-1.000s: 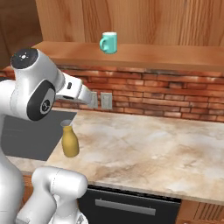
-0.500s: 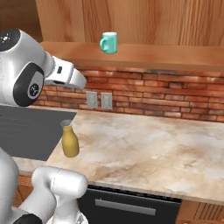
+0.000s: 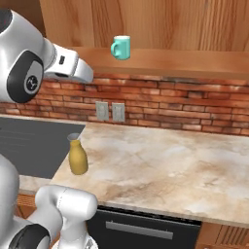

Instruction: There is a tray on the dining counter. Grab the cup, mug, and pitcher and place them on the tray. The pitcher may be placed next to the tray if it cannot fit the tray.

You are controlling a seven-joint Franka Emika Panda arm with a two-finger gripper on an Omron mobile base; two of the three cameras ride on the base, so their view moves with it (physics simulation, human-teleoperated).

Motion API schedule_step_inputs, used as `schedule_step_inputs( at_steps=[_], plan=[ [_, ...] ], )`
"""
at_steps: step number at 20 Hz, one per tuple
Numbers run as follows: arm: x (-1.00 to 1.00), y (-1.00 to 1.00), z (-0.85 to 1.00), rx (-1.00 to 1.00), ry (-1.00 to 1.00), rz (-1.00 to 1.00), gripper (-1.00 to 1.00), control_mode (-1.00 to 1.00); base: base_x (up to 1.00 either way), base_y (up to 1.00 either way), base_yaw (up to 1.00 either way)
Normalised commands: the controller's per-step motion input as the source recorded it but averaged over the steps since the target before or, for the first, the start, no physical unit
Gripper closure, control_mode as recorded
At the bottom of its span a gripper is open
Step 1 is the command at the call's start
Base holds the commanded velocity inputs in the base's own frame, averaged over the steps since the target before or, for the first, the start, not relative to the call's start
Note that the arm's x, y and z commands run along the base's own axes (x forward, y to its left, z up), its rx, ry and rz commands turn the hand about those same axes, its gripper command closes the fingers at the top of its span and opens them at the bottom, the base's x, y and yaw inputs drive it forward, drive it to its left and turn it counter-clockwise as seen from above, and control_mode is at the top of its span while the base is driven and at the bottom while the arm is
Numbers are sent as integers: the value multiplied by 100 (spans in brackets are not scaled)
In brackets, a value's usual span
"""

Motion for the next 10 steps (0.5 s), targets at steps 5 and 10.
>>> schedule_step_inputs(
  at_steps=[5,10],
  plan=[
    [22,0,12,0,-1,0,-100,-100,0,0,0],
    [38,0,0,0,0,0,-100,-100,0,0,0]
  ],
)
